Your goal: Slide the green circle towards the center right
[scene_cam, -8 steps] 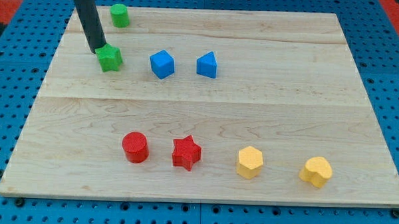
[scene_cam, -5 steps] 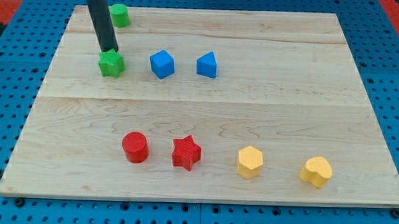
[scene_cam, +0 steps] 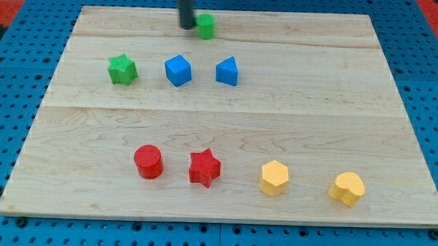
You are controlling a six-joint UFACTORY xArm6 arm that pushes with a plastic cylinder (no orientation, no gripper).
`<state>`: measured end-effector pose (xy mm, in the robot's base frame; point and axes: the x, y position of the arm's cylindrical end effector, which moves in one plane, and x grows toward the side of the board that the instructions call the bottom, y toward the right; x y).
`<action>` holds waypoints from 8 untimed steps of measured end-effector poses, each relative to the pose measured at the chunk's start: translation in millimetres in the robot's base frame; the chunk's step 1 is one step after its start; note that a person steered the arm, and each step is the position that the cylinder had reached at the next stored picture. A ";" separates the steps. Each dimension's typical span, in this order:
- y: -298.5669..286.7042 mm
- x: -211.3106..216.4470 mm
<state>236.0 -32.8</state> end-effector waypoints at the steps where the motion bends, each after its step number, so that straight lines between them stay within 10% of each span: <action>1: -15.5 -41.7; 4: 119.2 41.7; 6: 127.3 14.5; 8: 151.1 89.0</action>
